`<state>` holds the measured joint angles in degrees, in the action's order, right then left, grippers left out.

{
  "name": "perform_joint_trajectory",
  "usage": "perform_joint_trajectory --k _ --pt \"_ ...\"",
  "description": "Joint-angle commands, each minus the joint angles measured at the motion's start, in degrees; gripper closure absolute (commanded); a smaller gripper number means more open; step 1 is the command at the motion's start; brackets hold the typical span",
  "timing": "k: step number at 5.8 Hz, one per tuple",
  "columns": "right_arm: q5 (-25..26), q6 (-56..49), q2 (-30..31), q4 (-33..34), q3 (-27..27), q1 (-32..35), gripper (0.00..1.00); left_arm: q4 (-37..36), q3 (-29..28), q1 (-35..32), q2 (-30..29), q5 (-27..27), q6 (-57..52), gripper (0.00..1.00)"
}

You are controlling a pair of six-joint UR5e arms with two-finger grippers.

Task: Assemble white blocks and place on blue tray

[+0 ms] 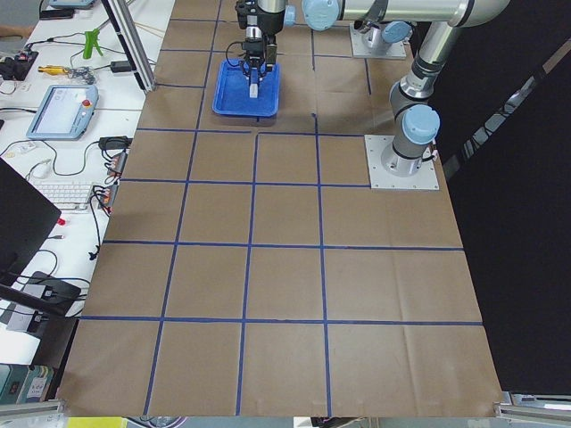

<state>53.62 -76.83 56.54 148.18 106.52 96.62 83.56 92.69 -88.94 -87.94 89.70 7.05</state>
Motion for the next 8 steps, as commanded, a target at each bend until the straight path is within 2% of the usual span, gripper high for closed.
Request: perform_joint_trajectory --k 1,4,6,8 --pt "0.0 0.1 0.0 0.1 0.0 0.3 0.66 0.0 0.1 0.1 0.1 0.2 -0.4 0.01" --pt "0.0 0.2 0.0 0.1 0.0 0.2 0.62 0.0 0.6 0.4 0.5 0.2 -0.5 0.01" --pt "-0.1 0.2 0.0 0.0 -0.1 0.3 0.34 0.0 0.7 0.4 0.5 0.2 -0.5 0.01" --pt "-0.2 0.3 0.0 0.0 -0.3 0.3 0.22 -0.1 0.7 0.4 0.5 0.2 -0.5 0.01"
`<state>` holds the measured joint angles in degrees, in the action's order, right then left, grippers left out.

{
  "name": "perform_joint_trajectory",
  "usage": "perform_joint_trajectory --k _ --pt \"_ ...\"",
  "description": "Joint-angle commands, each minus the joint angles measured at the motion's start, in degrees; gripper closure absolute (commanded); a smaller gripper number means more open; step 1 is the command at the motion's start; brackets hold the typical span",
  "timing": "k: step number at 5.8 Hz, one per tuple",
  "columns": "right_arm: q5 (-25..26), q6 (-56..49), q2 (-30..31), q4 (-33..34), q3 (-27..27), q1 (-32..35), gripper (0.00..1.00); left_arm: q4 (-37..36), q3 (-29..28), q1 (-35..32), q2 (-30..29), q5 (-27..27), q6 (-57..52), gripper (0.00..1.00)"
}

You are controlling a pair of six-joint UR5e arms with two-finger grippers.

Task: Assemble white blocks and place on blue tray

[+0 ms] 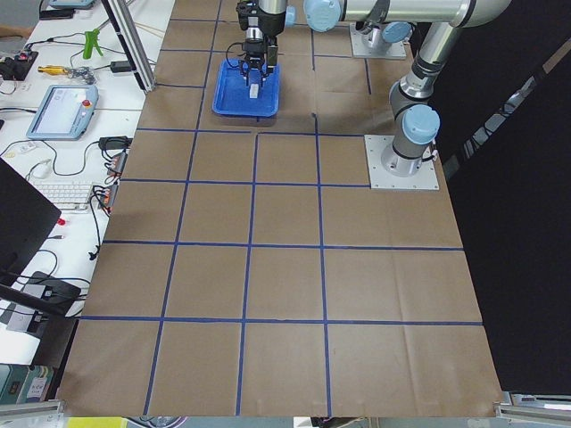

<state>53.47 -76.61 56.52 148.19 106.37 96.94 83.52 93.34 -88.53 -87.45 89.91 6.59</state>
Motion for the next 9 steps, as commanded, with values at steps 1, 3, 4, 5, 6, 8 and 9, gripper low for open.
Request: perform_joint_trajectory --k 1,3,4,5,6,8,9 --pt "0.0 0.2 0.1 0.0 -0.6 -0.1 0.01 0.1 0.0 0.0 -0.1 0.0 0.0 0.01" --pt "3.4 7.2 2.4 -3.0 -4.1 -0.3 0.00 0.2 0.0 0.0 0.4 0.1 0.0 0.01" --pt "8.7 11.6 6.2 -11.7 -5.9 -0.7 0.00 0.2 0.0 0.0 0.5 0.1 0.0 0.01" --pt "14.0 18.0 10.1 -22.2 -7.4 -1.1 0.00 0.2 0.0 0.0 0.6 0.1 0.1 0.01" --pt "21.9 28.4 13.4 -27.9 -8.6 -1.9 0.00 0.4 0.0 0.1 1.1 0.1 0.1 0.01" --pt "28.3 44.3 18.3 -34.8 -10.1 -5.9 0.00 0.2 0.0 0.0 0.9 0.1 0.1 0.01" --pt "32.2 56.6 22.5 -42.8 -10.8 -7.9 0.00 0.2 -0.1 -0.1 0.8 -0.1 0.1 0.01"
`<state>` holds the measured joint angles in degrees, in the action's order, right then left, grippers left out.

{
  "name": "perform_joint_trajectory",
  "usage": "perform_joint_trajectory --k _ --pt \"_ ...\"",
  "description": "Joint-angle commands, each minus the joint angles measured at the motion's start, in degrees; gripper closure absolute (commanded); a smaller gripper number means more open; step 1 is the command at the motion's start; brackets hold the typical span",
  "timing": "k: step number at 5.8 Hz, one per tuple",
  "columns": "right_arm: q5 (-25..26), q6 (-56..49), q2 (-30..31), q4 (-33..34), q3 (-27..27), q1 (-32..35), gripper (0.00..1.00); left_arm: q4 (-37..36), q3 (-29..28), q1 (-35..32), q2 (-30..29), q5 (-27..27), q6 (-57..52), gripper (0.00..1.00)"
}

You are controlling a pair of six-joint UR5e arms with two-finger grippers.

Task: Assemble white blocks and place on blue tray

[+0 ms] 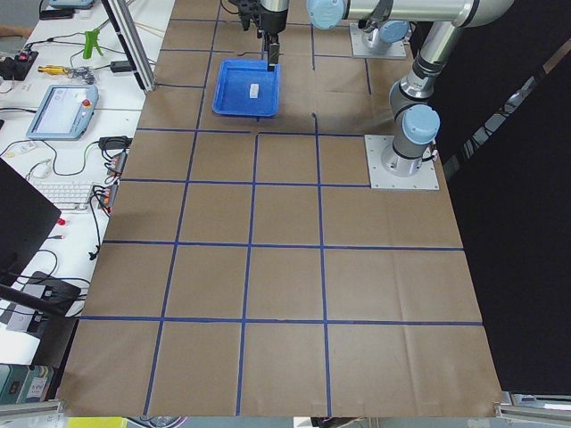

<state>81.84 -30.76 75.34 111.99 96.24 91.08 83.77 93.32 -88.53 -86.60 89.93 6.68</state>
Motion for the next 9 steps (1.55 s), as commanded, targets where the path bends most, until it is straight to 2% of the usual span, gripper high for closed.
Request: perform_joint_trajectory --k 1,3,4,5,8,9 --pt "4.5 21.3 7.3 -12.8 -2.4 -2.6 0.00 0.0 -0.1 -0.3 -0.1 0.0 0.0 0.01" --pt "4.3 31.1 10.8 -23.6 -9.8 -2.1 0.00 0.0 -0.1 -0.4 -0.8 0.0 0.0 0.01" --pt "4.5 31.6 10.9 -31.0 -15.2 -1.9 0.00 0.0 -0.1 -0.4 -0.9 0.0 0.0 0.01" --pt "4.7 32.2 9.9 -37.8 -17.2 -1.9 0.00 0.0 -0.1 -0.4 -0.9 0.0 0.1 0.01" --pt "5.4 37.4 10.7 -37.3 -15.5 -2.0 0.00 0.0 0.0 -0.4 -0.8 0.1 0.0 0.01" --pt "7.9 39.4 10.8 -36.8 -15.3 -1.9 0.00 0.0 0.0 -0.4 -0.8 0.0 0.0 0.01"
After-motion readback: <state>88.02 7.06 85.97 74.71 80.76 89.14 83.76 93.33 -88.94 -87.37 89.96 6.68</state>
